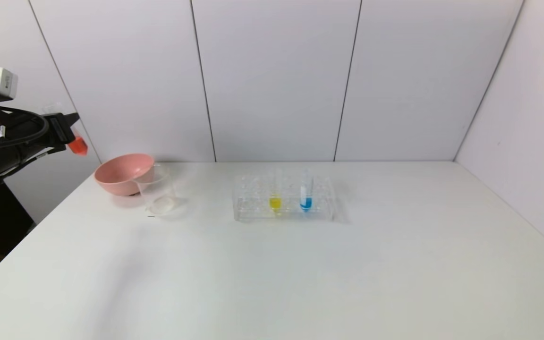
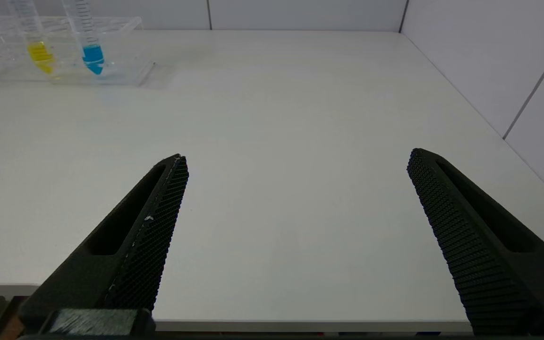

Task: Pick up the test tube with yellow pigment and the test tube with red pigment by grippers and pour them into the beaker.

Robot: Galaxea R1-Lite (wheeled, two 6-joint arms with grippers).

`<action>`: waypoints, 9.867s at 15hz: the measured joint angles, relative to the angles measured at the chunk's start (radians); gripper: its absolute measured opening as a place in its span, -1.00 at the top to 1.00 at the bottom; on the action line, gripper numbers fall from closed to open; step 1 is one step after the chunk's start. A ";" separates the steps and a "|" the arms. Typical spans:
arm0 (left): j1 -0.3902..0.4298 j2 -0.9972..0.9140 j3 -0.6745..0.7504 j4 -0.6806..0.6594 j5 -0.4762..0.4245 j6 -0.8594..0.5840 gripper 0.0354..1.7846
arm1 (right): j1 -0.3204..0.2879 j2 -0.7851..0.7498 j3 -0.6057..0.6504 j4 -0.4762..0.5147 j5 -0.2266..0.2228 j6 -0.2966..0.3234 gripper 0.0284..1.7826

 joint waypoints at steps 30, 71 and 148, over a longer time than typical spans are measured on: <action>-0.049 0.177 -0.037 -0.014 0.051 0.394 0.50 | 0.000 0.000 0.000 0.000 0.000 0.000 -0.91; -0.042 0.177 -0.593 1.129 -0.253 1.031 0.50 | 0.000 0.000 0.000 0.000 0.000 0.000 -0.91; -0.210 0.398 -1.016 1.558 0.210 1.503 0.50 | 0.000 0.000 0.000 0.000 0.000 0.000 -0.91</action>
